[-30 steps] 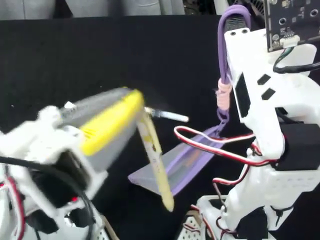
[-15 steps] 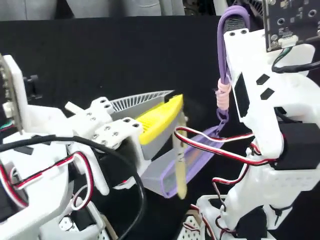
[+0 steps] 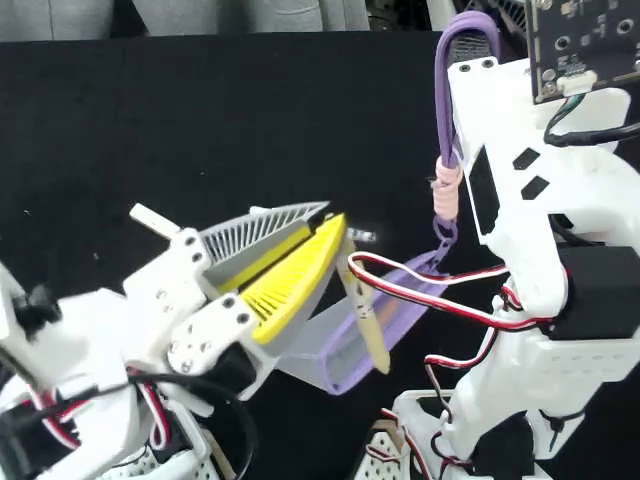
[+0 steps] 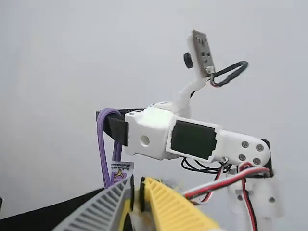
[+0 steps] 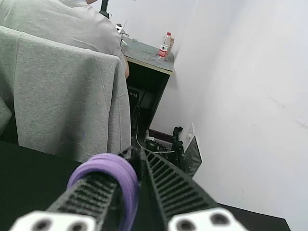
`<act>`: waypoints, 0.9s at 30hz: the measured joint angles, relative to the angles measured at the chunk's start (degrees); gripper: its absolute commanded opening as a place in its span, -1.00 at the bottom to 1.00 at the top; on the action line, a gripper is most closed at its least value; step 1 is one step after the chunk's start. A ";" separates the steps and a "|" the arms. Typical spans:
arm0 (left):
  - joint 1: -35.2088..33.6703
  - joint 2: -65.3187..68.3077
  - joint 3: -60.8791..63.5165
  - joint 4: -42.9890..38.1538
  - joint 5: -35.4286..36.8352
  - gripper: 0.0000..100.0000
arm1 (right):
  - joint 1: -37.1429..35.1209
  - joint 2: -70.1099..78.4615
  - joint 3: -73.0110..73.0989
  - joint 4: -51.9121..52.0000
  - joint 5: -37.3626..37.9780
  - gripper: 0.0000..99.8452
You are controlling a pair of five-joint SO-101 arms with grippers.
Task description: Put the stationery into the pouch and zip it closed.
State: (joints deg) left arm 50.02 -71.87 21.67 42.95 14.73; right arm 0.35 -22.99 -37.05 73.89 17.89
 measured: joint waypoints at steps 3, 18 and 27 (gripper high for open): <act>0.09 -3.87 5.89 -3.16 -1.76 -0.94 | 0.00 0.00 0.00 0.00 0.00 -0.98; -0.18 -5.45 0.79 -5.01 -2.37 -0.94 | 0.00 0.00 0.00 0.00 0.00 -0.98; -0.18 -5.45 -2.81 -5.01 -2.37 -0.94 | 0.00 0.00 0.00 0.00 0.00 -0.98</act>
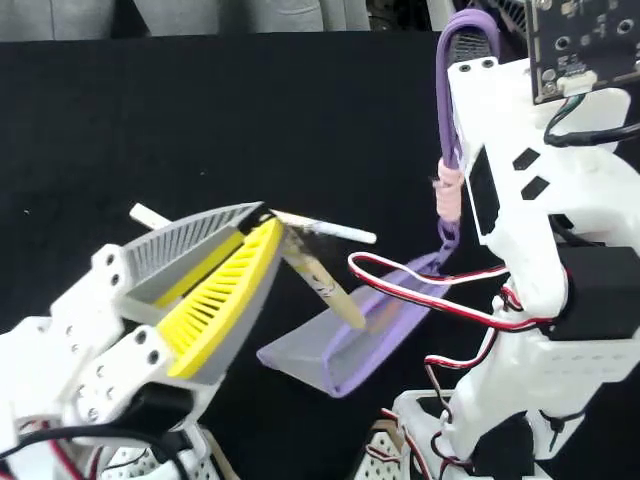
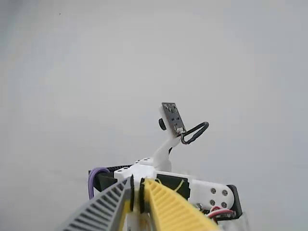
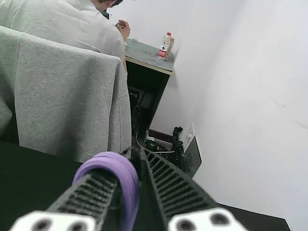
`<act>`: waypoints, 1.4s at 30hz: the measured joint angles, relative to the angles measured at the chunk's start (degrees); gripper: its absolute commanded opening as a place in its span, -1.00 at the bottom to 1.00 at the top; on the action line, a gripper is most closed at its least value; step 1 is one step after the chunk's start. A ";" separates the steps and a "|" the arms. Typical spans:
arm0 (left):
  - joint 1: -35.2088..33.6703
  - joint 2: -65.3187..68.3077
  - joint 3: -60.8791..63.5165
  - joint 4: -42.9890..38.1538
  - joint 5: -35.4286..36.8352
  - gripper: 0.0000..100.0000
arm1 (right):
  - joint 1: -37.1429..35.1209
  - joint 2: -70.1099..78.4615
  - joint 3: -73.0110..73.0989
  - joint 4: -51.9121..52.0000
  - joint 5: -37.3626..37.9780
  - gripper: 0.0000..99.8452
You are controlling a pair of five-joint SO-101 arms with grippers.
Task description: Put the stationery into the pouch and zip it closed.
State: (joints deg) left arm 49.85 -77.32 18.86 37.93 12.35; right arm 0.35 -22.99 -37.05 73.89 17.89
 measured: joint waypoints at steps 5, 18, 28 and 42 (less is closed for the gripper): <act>0.00 0.00 -0.53 0.00 0.00 -0.94 | 0.00 0.00 0.00 0.00 0.00 -0.98; 6.95 0.09 10.81 0.00 -5.63 -0.94 | 0.00 0.00 0.00 0.00 0.00 -0.98; 7.21 0.35 16.53 0.18 -12.57 -0.71 | 0.00 0.00 0.00 0.00 0.00 -0.98; 7.21 -0.44 4.66 12.84 -11.08 -0.69 | 0.00 0.00 0.00 0.00 0.00 -0.98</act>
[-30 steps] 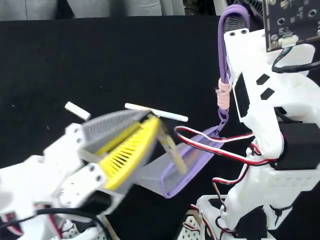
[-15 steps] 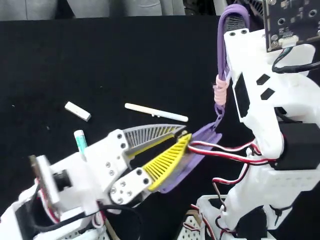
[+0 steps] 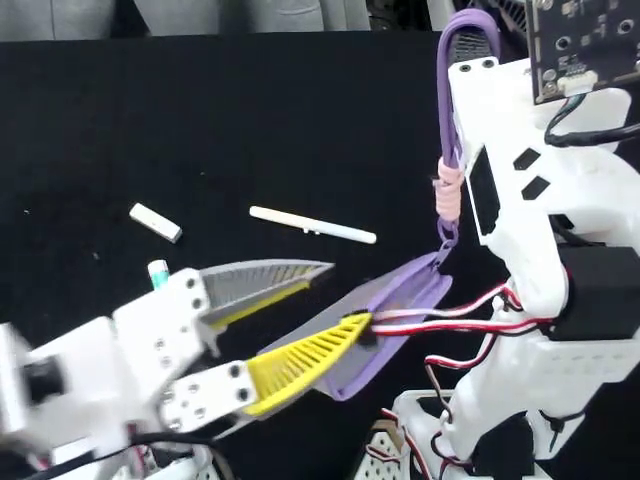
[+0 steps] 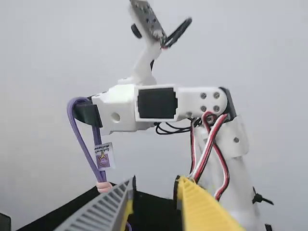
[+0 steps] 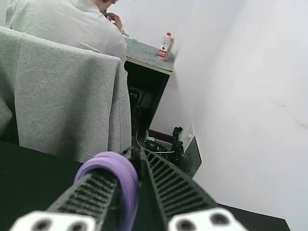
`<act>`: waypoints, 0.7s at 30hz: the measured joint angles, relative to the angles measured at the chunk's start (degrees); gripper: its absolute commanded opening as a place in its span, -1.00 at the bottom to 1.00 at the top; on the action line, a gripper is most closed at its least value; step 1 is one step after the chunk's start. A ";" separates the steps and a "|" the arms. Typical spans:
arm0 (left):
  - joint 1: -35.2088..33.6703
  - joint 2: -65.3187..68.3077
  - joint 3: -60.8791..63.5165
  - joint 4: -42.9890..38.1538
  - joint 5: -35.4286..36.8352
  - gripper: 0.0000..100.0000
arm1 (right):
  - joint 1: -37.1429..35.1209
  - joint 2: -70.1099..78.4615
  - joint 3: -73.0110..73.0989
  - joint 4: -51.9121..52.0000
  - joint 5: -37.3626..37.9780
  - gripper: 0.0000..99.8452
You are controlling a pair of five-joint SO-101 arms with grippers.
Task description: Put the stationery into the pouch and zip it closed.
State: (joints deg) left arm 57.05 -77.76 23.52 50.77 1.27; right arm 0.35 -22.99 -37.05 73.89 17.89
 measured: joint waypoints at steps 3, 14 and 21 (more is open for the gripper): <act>-3.34 0.00 -3.52 0.00 2.02 -0.68 | 0.00 0.00 0.00 0.00 0.00 -0.98; -38.51 -0.09 5.71 -15.82 37.27 -0.69 | 0.00 0.00 0.00 0.00 0.00 -0.98; -45.01 3.96 20.22 -23.38 39.38 -0.69 | 0.00 0.00 0.00 0.00 0.00 -0.98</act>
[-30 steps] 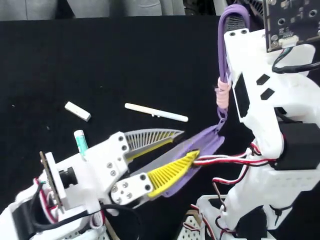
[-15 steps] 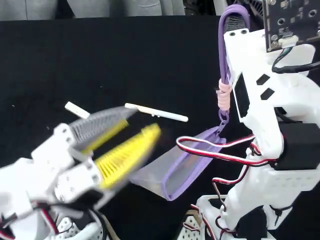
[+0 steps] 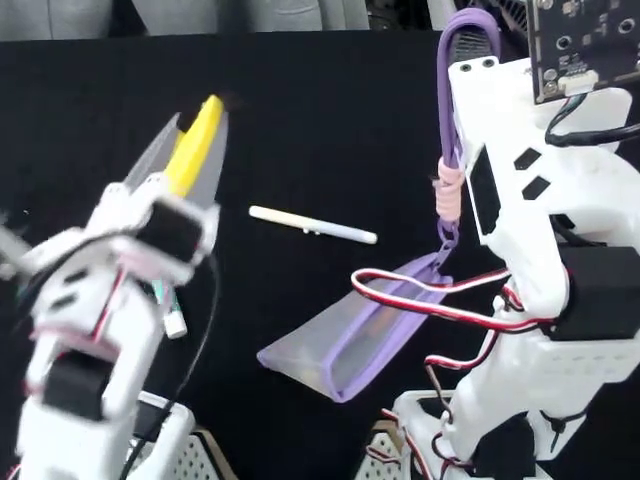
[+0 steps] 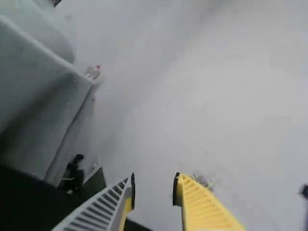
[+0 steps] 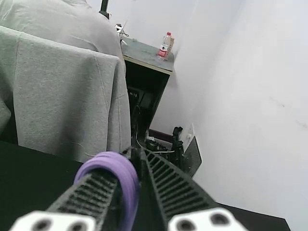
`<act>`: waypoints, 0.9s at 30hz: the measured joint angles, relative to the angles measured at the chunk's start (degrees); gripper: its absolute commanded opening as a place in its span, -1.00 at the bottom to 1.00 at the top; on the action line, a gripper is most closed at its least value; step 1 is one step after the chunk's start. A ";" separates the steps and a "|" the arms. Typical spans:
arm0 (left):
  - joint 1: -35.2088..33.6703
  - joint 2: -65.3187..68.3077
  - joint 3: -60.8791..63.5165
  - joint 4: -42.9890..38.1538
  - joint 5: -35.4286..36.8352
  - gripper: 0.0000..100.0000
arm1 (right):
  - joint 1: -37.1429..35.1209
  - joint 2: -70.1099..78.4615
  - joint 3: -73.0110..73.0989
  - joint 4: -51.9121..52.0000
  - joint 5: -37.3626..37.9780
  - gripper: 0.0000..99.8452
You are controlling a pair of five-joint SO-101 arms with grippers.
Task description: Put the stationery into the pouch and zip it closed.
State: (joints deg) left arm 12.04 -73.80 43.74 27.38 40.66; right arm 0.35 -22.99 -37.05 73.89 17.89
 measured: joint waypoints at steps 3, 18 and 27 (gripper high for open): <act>-3.34 6.77 4.66 -4.13 2.11 -0.69 | 0.00 0.00 0.00 0.00 0.00 -0.98; -5.63 48.09 4.66 -8.18 18.81 -0.68 | 0.00 0.00 0.00 0.00 0.00 -0.98; 1.58 66.99 -4.04 -8.18 21.54 -0.69 | 0.00 0.00 0.00 0.00 0.00 -0.98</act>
State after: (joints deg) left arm 13.63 -6.81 39.69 19.21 62.20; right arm 0.35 -22.99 -37.05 73.89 17.89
